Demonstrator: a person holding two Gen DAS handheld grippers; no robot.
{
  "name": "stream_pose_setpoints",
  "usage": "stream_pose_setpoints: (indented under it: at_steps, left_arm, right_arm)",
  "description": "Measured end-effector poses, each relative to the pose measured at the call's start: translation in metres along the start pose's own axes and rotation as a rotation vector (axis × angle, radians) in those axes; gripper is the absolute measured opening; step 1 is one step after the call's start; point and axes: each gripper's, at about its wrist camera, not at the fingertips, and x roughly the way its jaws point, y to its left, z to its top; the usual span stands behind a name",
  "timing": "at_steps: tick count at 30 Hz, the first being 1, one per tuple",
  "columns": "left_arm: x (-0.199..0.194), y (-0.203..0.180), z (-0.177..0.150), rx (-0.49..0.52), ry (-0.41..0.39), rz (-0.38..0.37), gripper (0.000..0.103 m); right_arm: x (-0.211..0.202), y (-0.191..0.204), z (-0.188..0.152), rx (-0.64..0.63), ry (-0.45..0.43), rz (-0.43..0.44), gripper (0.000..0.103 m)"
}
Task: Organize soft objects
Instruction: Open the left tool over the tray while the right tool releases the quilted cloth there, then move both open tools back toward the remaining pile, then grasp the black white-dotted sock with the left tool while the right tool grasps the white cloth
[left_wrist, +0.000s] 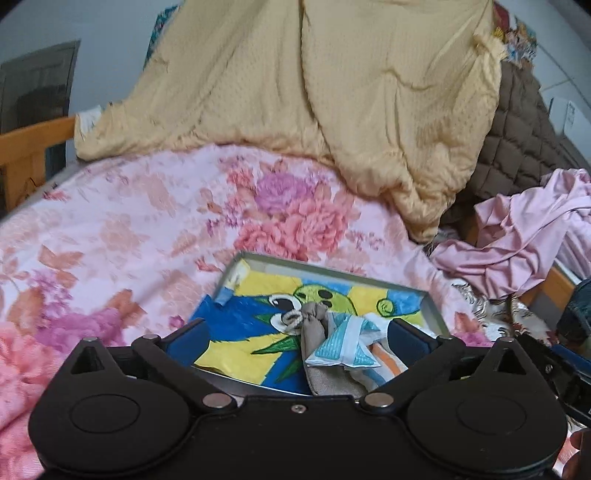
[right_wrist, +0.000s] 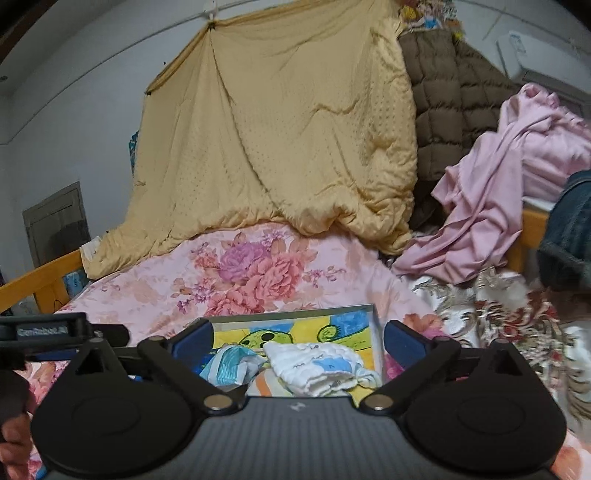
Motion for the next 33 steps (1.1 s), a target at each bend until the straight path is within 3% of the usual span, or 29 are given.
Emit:
stream_pose_setpoints:
  at_steps: [15, 21, 33]
  left_arm:
    - [-0.094, 0.036, -0.047, 0.033, -0.058, 0.003, 0.102]
    - [-0.124, 0.053, -0.062, 0.064, -0.067, 0.054, 0.102]
    - [-0.144, 0.098, -0.086, 0.097, -0.019, 0.08, 0.102]
  right_arm:
    - [-0.08, 0.029, -0.037, 0.001, 0.002, -0.015, 0.103]
    - [-0.106, 0.053, -0.06, -0.043, -0.02, -0.001, 0.103]
    - [-0.123, 0.103, -0.107, -0.14, 0.079, 0.038, 0.103]
